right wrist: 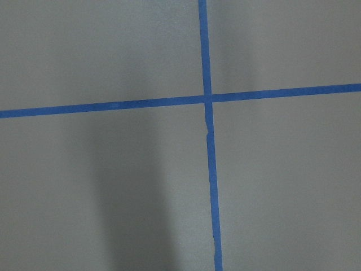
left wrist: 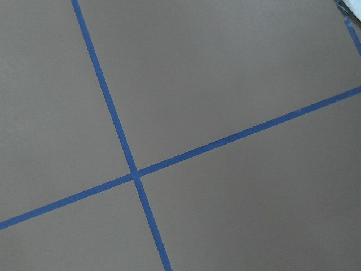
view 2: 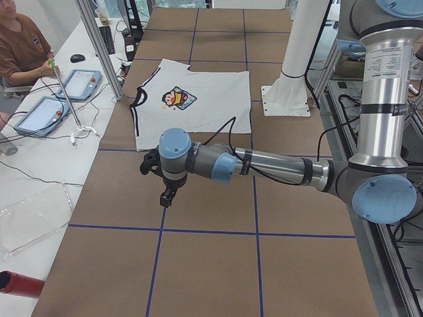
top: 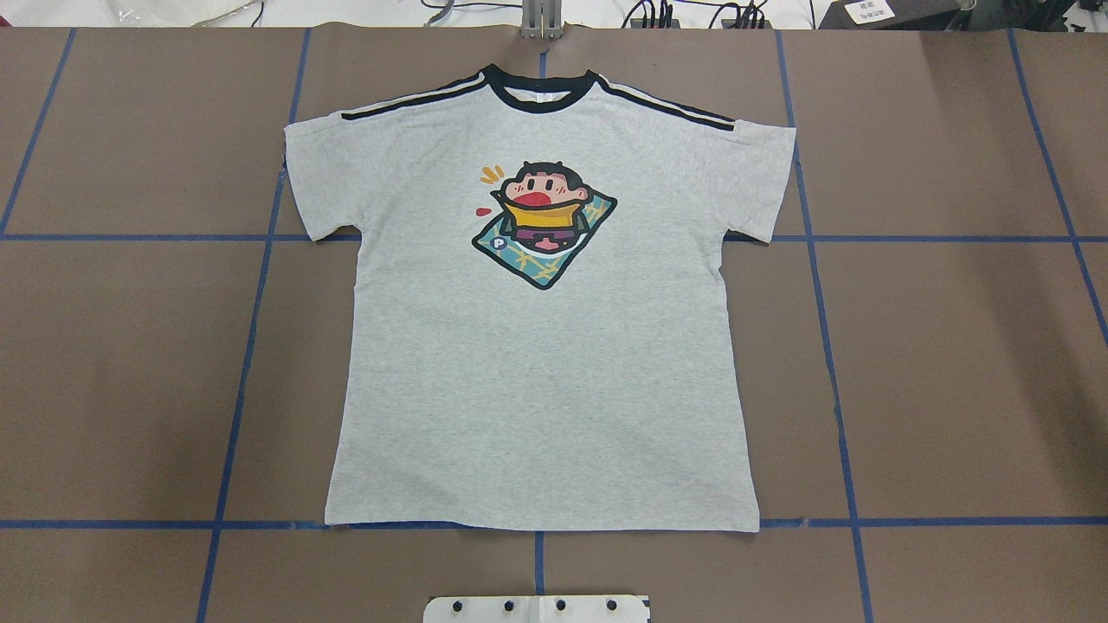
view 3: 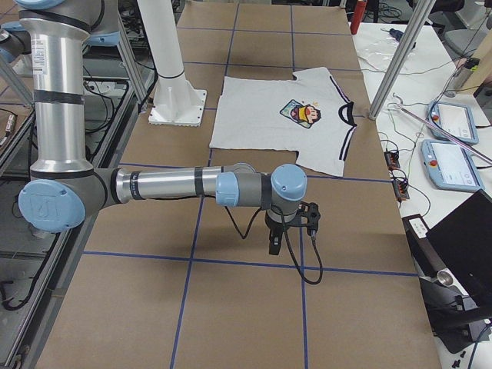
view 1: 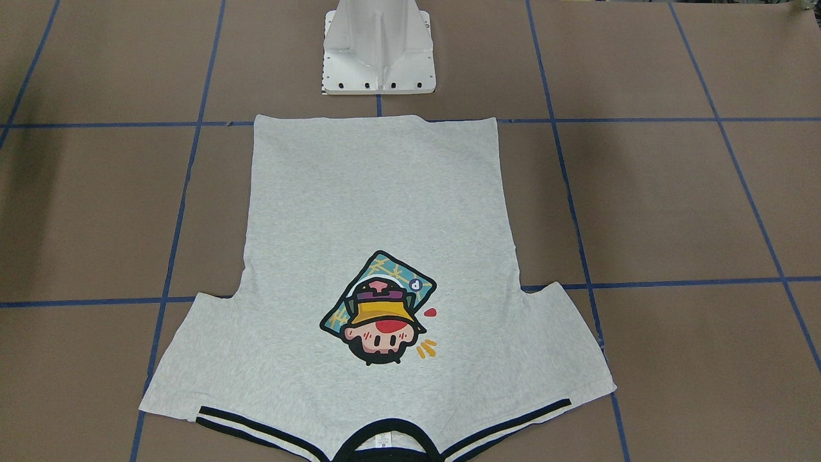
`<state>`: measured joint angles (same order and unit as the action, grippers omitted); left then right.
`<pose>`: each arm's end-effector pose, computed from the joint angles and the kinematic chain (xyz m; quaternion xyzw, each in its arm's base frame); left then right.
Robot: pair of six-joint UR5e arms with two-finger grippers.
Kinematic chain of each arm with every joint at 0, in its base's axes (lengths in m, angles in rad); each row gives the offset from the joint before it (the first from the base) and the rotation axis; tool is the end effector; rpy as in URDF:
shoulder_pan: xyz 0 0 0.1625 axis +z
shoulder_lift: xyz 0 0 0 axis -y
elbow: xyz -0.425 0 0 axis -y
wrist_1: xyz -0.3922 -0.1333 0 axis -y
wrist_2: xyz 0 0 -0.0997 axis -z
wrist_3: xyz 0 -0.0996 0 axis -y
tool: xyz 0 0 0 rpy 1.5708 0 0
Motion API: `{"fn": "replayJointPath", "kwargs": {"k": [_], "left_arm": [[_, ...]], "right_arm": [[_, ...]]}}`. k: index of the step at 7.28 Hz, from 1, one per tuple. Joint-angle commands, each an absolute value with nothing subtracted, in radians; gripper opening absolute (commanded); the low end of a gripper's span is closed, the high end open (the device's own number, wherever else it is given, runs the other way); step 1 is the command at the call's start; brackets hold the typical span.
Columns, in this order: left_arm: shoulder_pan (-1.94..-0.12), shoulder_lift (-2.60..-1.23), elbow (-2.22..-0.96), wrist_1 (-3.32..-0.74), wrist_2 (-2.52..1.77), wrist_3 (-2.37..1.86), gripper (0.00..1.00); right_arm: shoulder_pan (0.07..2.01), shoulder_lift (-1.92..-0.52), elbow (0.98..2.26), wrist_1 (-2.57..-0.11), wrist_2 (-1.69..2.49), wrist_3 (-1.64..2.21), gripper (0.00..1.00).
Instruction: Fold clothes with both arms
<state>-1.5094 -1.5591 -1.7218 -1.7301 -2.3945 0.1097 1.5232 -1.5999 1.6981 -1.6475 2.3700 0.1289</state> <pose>-0.0295 -0.5014 0.5684 0.1458 0.3924 0.1368 0.8978 0.0390 -0.4815 0.6162 -0.0244 -0.3884 0.0333 0.9206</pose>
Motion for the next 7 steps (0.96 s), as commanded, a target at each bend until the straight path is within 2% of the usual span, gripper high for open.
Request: {"fn": "replayJointPath", "kwargs": {"k": [1, 7], "left_arm": [[-1.509, -1.559, -1.721, -1.729, -2.395, 0.107, 1.0], [-1.509, -1.552, -1.733, -1.732, -2.395, 0.109, 1.0]], "right_arm": [[1.523, -1.6, 1.698, -1.647, 2.37, 0.127, 1.0], [1.516, -1.601, 1.693, -1.647, 2.37, 0.129, 1.0]]}}
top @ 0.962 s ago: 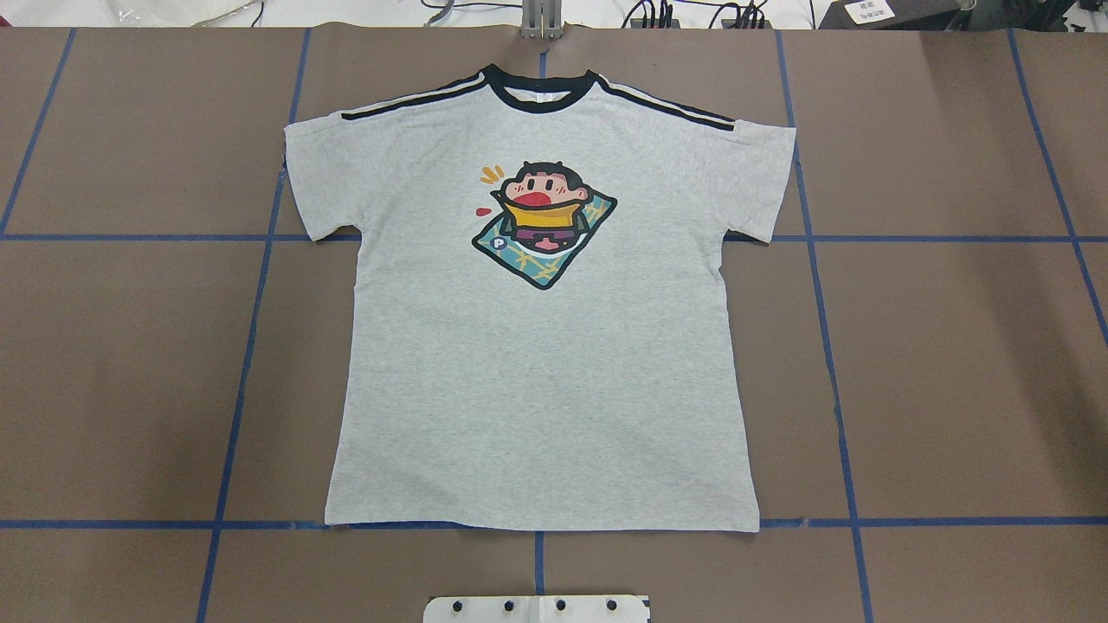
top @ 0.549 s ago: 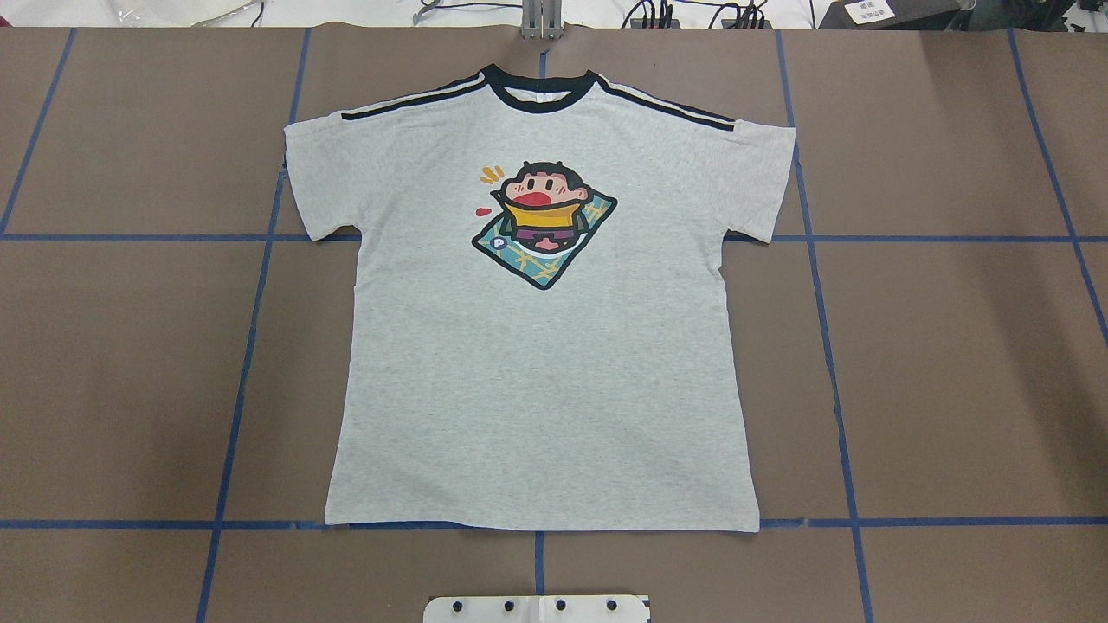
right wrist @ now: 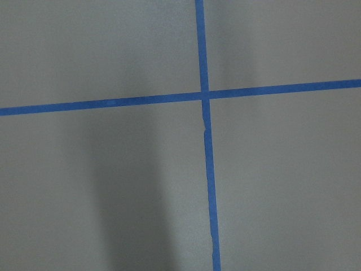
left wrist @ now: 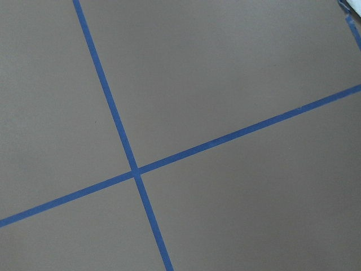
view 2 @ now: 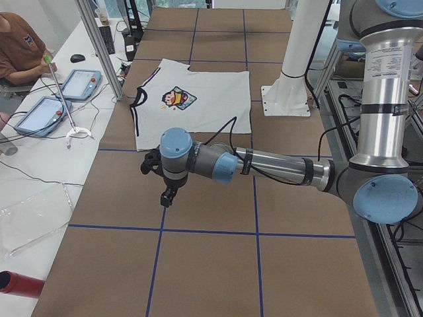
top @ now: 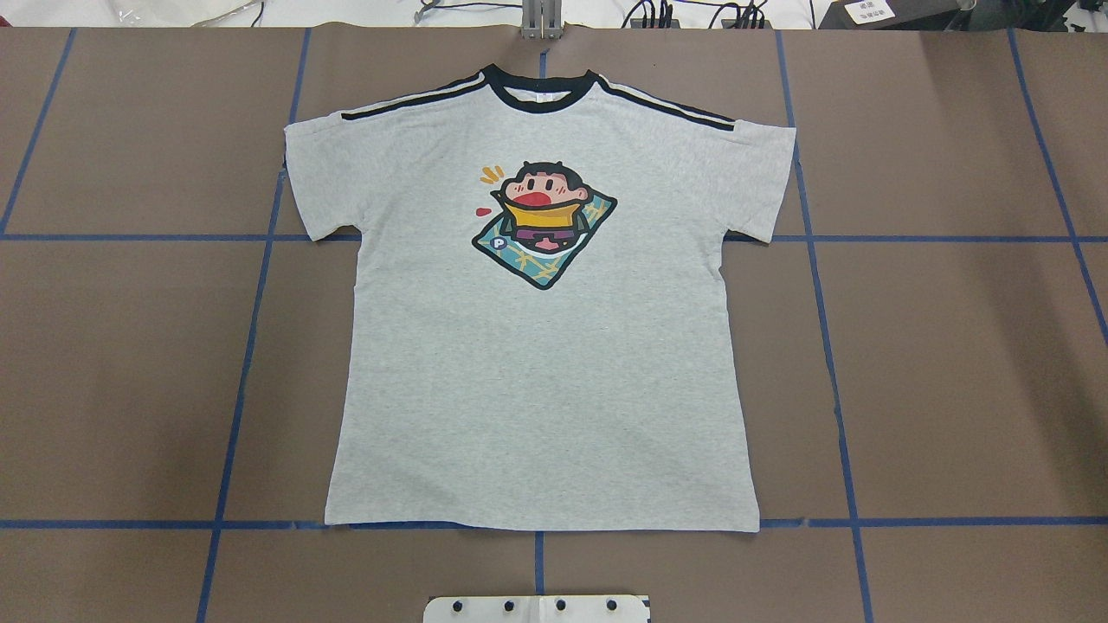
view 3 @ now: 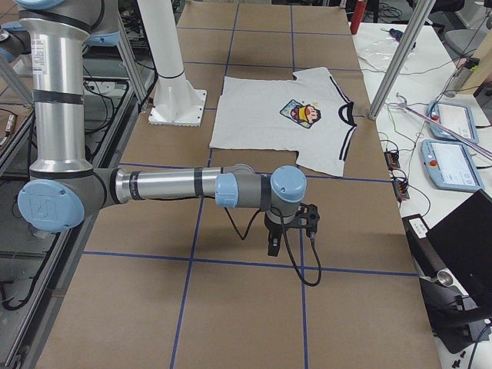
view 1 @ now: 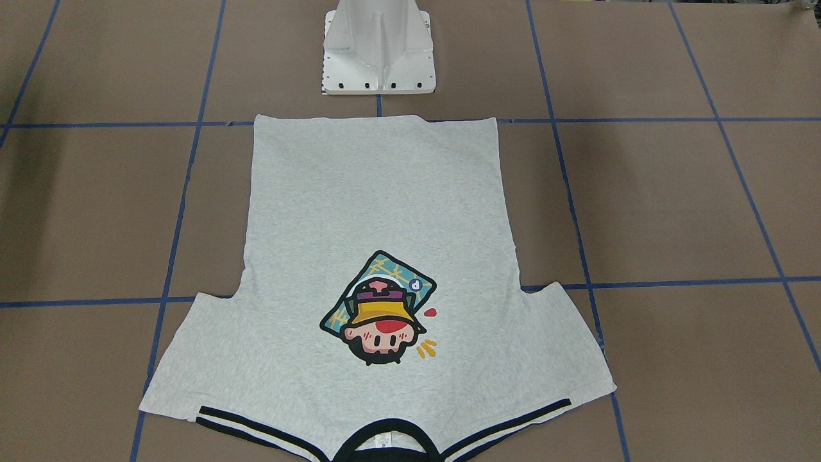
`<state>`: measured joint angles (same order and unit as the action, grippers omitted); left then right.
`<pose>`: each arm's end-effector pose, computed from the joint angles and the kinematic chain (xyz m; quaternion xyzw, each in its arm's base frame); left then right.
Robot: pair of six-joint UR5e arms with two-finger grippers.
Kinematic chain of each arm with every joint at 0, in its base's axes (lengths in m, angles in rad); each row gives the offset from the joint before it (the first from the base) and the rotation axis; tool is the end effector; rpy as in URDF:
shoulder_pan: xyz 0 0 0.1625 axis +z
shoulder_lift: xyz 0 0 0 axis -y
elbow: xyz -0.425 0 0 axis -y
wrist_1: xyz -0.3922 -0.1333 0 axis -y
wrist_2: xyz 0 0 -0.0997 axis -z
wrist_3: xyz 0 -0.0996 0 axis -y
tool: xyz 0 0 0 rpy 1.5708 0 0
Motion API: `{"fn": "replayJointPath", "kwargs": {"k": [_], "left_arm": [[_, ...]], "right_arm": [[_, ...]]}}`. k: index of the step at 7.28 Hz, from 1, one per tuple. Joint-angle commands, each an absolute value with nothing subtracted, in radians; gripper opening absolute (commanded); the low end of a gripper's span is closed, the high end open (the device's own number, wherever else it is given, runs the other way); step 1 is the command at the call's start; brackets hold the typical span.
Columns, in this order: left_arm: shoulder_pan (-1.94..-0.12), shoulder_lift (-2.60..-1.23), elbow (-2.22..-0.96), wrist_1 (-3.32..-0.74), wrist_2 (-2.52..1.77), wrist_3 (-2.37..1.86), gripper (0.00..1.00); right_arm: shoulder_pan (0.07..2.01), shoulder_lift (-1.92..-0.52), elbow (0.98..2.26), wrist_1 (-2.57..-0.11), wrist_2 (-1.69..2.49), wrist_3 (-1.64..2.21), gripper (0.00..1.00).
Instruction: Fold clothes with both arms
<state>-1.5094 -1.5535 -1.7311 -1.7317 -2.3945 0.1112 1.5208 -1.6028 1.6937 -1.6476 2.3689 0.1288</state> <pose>-0.0297 -0.4990 0.5663 0.1485 0.3921 0.1384 0.8972 0.0380 -0.4802 0.6198 -0.0282 -0.3876 0.0336 0.9208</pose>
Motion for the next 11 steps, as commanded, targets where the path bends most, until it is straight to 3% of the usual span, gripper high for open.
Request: {"fn": "replayJointPath", "kwargs": {"k": [1, 6, 11], "left_arm": [[-1.509, -1.554, -1.733, -1.732, -2.395, 0.107, 1.0], [-1.506, -1.554, -1.733, -1.738, -2.405, 0.109, 1.0], [-1.505, -1.552, -1.718, -1.798, -2.405, 0.109, 1.0]], "right_arm": [[1.505, -1.606, 1.689, -1.585, 2.368, 0.129, 1.0], [1.396, -1.586, 1.634, -1.394, 2.361, 0.155, 1.0], [1.177, -1.212, 1.403, -1.211, 2.226, 0.7, 1.0]]}}
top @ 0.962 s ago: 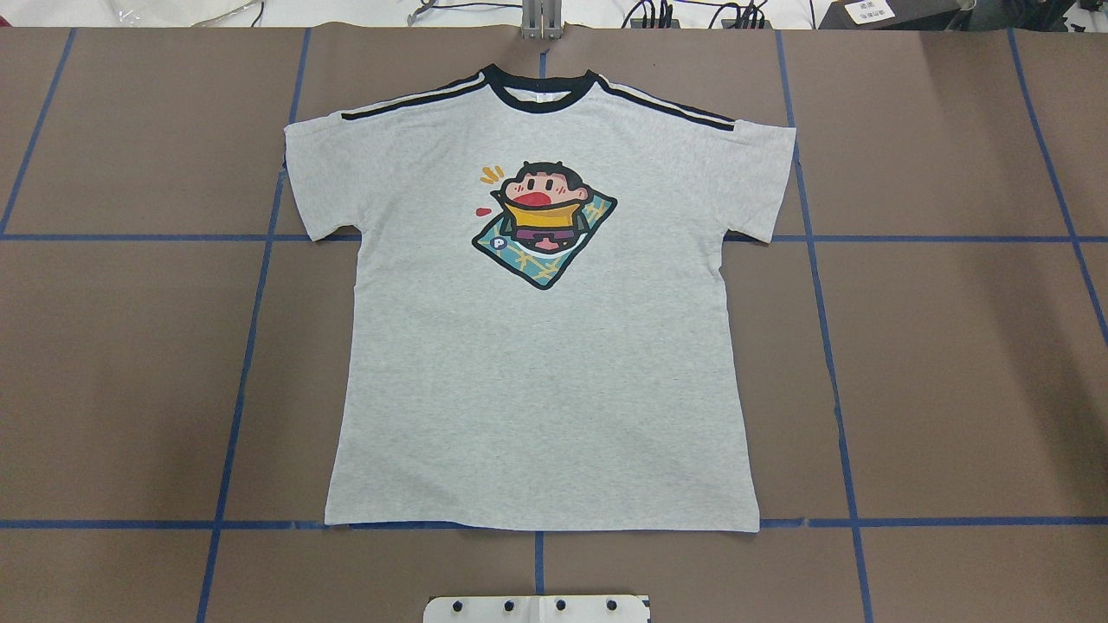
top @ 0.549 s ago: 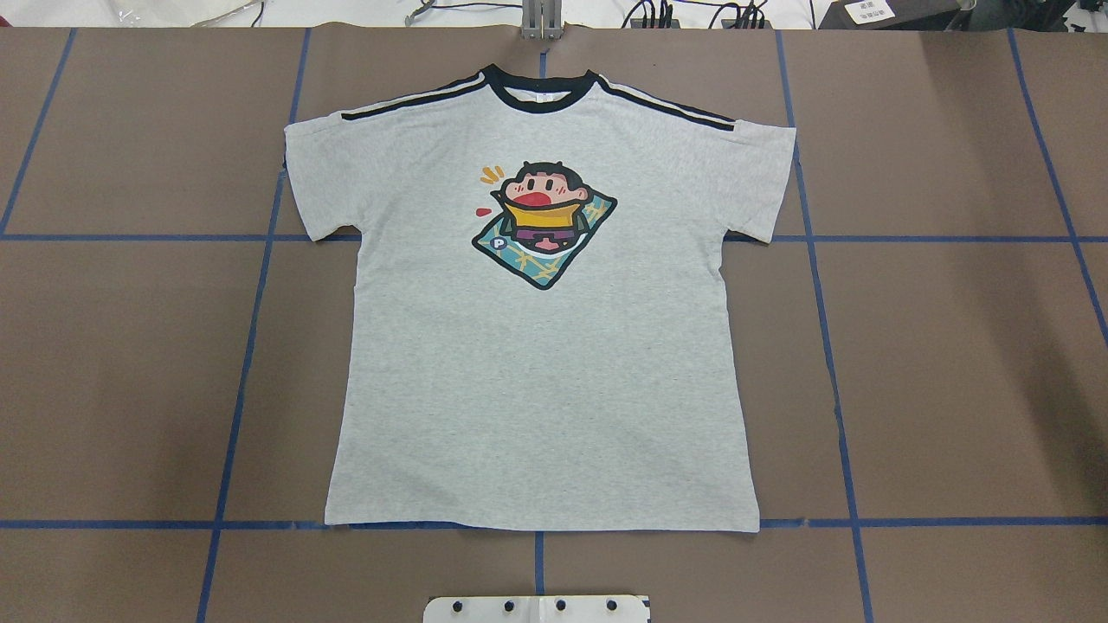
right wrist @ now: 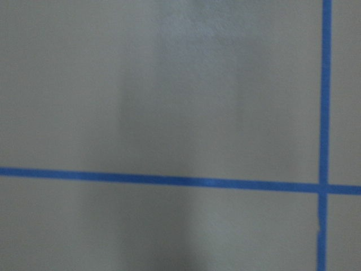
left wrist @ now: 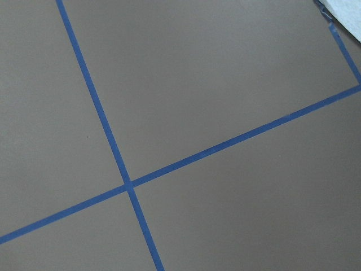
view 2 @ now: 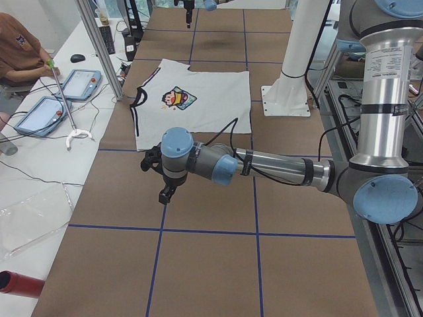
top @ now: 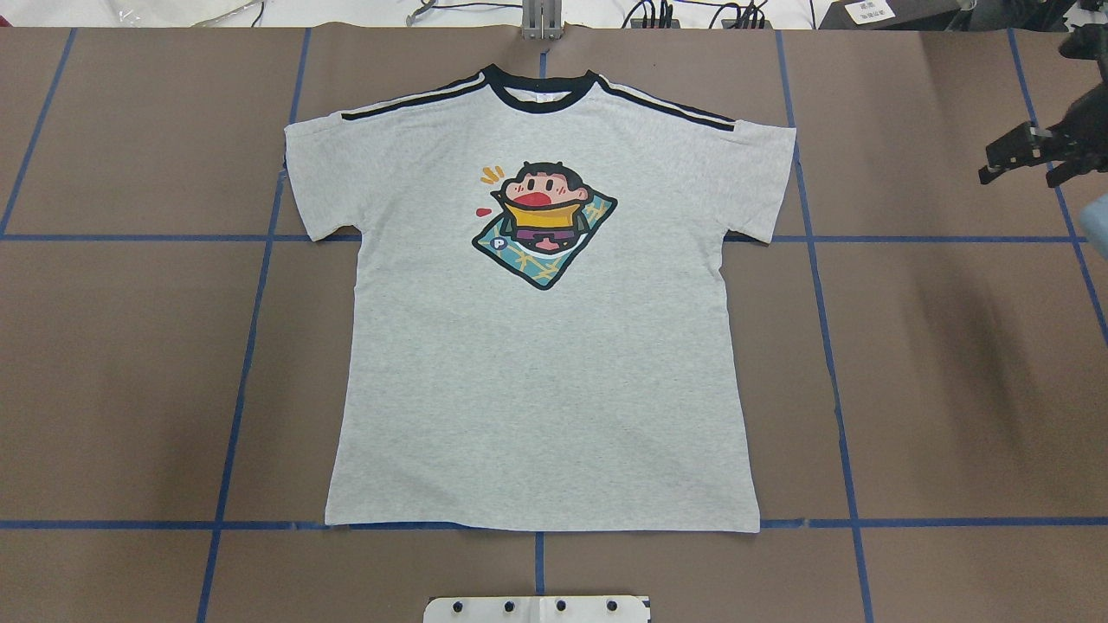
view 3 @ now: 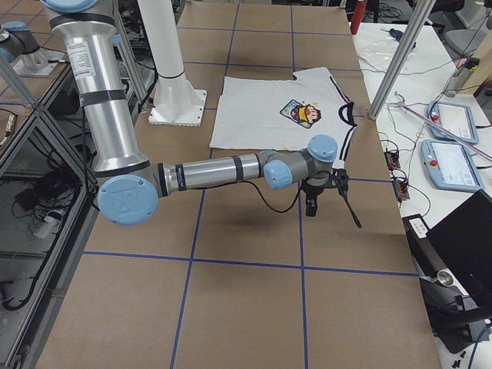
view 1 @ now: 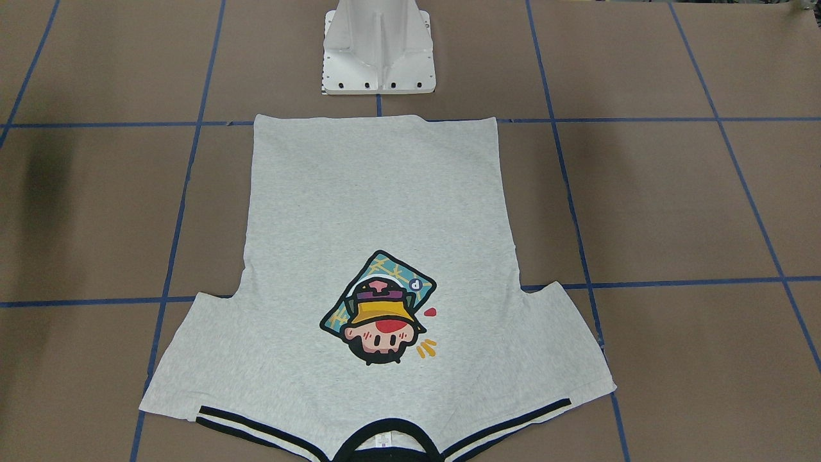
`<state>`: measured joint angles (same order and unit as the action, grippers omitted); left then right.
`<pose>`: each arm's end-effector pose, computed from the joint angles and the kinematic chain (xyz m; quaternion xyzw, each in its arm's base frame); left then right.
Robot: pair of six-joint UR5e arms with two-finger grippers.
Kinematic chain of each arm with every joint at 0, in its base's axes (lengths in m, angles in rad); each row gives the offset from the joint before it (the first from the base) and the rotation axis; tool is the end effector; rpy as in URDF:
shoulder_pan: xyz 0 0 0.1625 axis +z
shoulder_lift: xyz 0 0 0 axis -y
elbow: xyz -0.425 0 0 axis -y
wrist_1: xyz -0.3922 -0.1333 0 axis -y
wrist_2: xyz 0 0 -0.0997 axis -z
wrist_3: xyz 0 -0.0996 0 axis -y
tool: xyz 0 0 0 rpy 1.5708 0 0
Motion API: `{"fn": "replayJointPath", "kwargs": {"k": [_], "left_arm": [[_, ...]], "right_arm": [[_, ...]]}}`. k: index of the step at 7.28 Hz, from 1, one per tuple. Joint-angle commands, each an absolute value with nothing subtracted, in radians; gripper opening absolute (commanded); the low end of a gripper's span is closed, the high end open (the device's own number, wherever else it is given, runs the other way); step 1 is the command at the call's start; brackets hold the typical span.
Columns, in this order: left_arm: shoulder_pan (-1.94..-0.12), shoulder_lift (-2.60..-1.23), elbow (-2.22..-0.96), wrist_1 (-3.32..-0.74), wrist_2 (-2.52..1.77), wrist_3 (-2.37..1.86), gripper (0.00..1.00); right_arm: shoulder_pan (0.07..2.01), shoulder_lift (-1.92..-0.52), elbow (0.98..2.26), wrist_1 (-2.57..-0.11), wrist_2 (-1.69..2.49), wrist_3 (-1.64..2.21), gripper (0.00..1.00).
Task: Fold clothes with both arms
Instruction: 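Move the right gripper over the sleeve nearest it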
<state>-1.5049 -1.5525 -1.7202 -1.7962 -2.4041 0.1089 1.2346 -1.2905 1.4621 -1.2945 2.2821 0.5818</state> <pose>-0.0267 -0.5007 0.5641 0.1707 0.3947 0.1500 0.8903 -0.1422 -0.6140 0.5288 0.0362 -0.3966 0.0352 0.9166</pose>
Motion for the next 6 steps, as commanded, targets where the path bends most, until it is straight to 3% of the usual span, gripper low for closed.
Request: {"fn": "replayJointPath", "kwargs": {"k": [1, 3, 6], "left_arm": [[-1.506, -1.552, -1.715, -1.798, -2.405, 0.109, 1.0], [-1.505, -1.558, -1.717, -1.801, -2.405, 0.109, 1.0], [-1.505, -1.559, -1.717, -1.802, -2.405, 0.109, 1.0]], "right_arm": [[1.131, -1.142, 1.296, -1.06, 2.147, 0.853, 1.0], [1.088, -1.039, 1.107, -0.855, 2.102, 0.963, 1.0], [1.052, -0.881, 0.915, -0.851, 2.097, 0.985, 0.98]]}}
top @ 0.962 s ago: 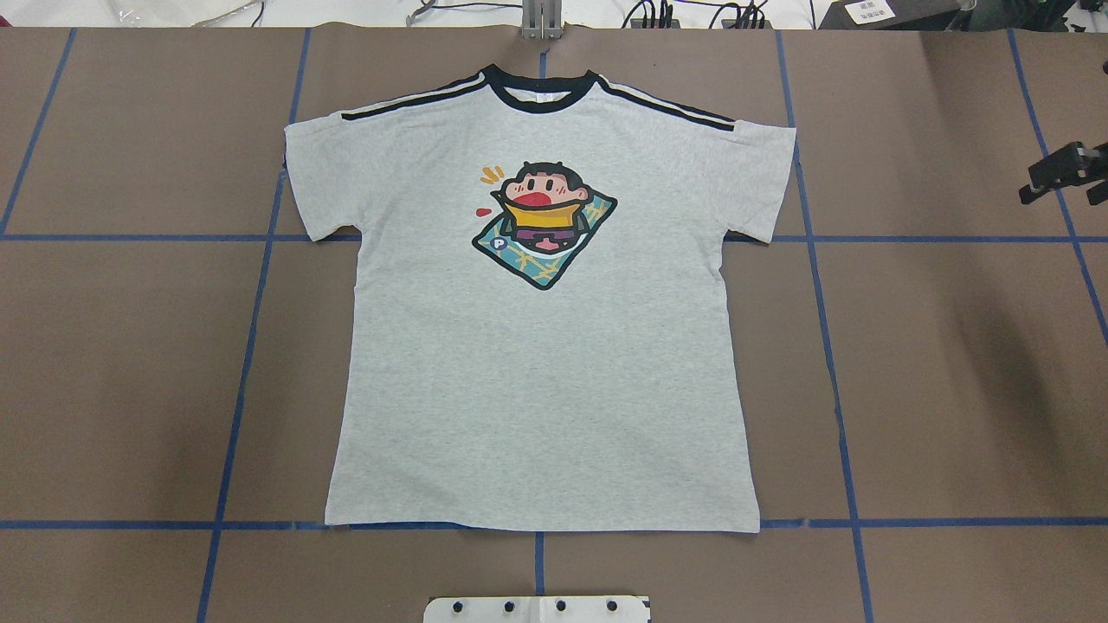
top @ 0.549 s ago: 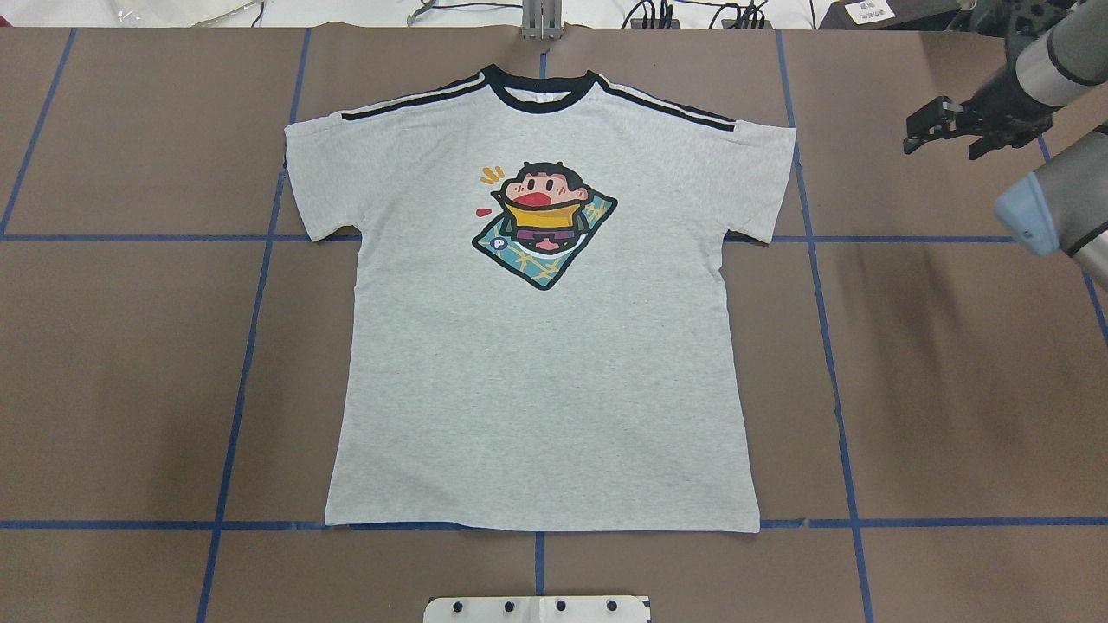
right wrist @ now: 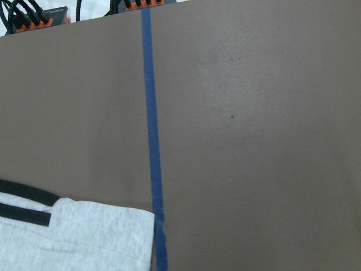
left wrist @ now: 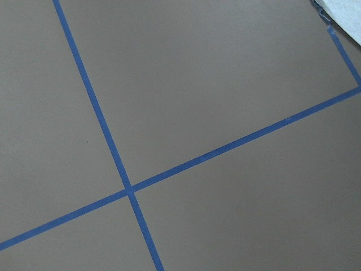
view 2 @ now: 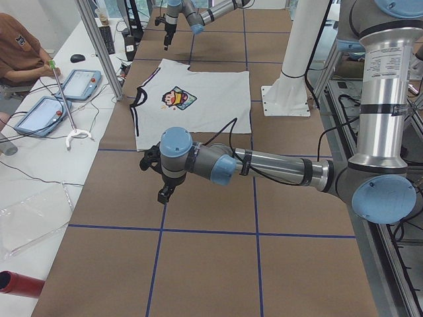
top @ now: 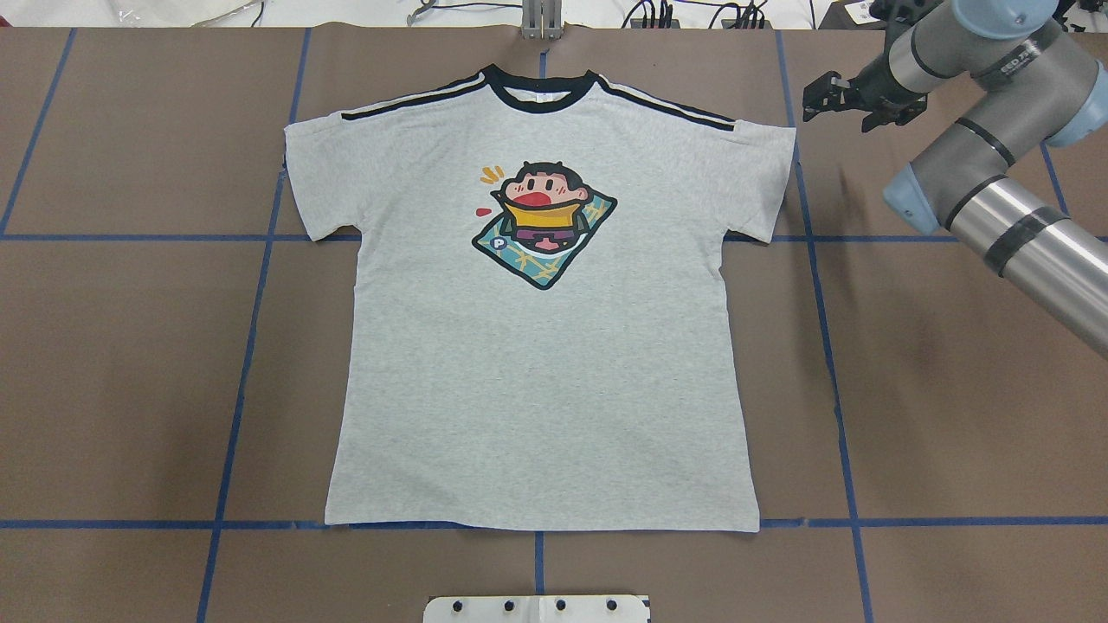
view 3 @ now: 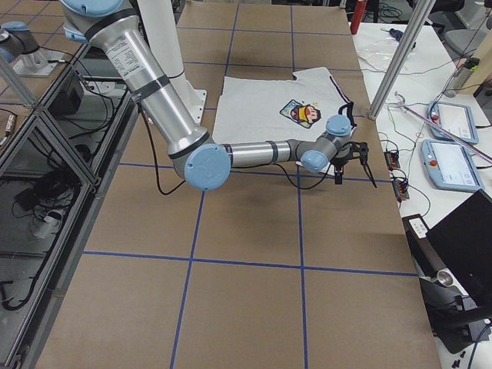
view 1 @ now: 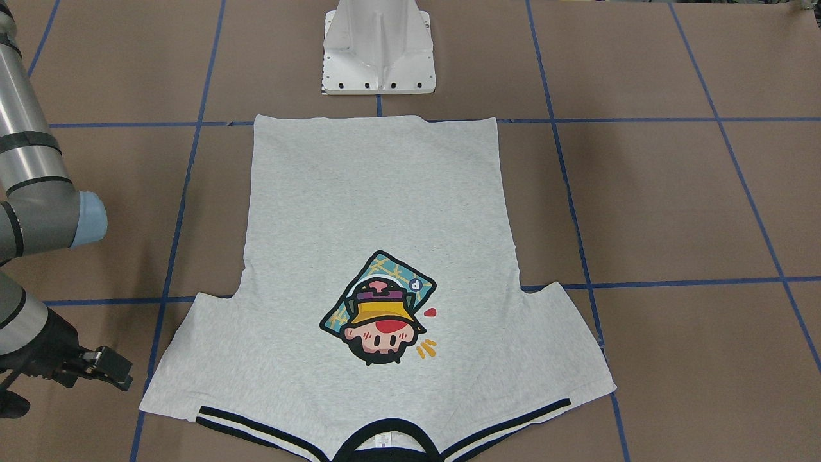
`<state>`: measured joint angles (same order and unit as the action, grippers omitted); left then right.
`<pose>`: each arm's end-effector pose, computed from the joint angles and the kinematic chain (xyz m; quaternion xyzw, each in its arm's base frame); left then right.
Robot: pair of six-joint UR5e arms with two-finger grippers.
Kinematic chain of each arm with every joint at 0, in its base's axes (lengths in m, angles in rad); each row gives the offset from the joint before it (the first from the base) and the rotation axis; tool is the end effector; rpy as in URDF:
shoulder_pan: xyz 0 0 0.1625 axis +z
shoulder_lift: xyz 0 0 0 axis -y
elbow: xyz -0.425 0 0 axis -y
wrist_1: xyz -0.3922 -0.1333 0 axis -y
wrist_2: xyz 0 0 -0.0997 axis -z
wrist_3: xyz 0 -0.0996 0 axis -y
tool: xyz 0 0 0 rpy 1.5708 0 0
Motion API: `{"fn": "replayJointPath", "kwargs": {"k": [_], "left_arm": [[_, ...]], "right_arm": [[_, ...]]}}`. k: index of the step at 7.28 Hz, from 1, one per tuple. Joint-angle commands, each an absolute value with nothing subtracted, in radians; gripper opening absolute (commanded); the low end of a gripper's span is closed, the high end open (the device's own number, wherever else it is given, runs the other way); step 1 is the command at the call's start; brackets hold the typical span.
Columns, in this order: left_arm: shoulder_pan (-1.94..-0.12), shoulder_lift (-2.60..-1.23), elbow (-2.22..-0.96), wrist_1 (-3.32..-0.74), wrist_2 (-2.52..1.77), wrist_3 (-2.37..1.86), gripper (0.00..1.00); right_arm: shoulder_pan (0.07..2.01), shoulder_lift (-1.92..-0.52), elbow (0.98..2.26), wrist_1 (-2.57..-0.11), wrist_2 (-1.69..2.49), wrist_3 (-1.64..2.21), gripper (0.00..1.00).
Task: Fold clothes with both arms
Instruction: 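Move the right gripper over the sleeve nearest it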
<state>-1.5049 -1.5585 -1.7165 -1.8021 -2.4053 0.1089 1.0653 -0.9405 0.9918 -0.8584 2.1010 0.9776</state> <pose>-0.0264 -0.5033 0.5622 0.1743 0.3949 0.1517 0.8892 -0.3021 -0.7170 0.4788 0.1010 -0.4222 0.1145 0.8936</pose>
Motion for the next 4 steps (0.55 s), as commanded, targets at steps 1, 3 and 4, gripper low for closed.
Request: {"fn": "replayJointPath", "kwargs": {"k": [1, 3, 4], "left_arm": [[-1.505, -1.559, -1.717, -1.802, -2.405, 0.109, 1.0], [-1.505, -1.559, -1.717, -1.802, -2.405, 0.109, 1.0], [-1.505, -1.559, -1.717, -1.802, -2.405, 0.109, 1.0]], "right_arm": [[1.046, -0.874, 0.895, -0.848, 2.092, 0.985, 0.97], [1.029, -0.828, 0.827, -0.848, 2.086, 0.985, 0.93], [1.023, -0.827, 0.816, -0.848, 2.085, 0.985, 0.92]]}}
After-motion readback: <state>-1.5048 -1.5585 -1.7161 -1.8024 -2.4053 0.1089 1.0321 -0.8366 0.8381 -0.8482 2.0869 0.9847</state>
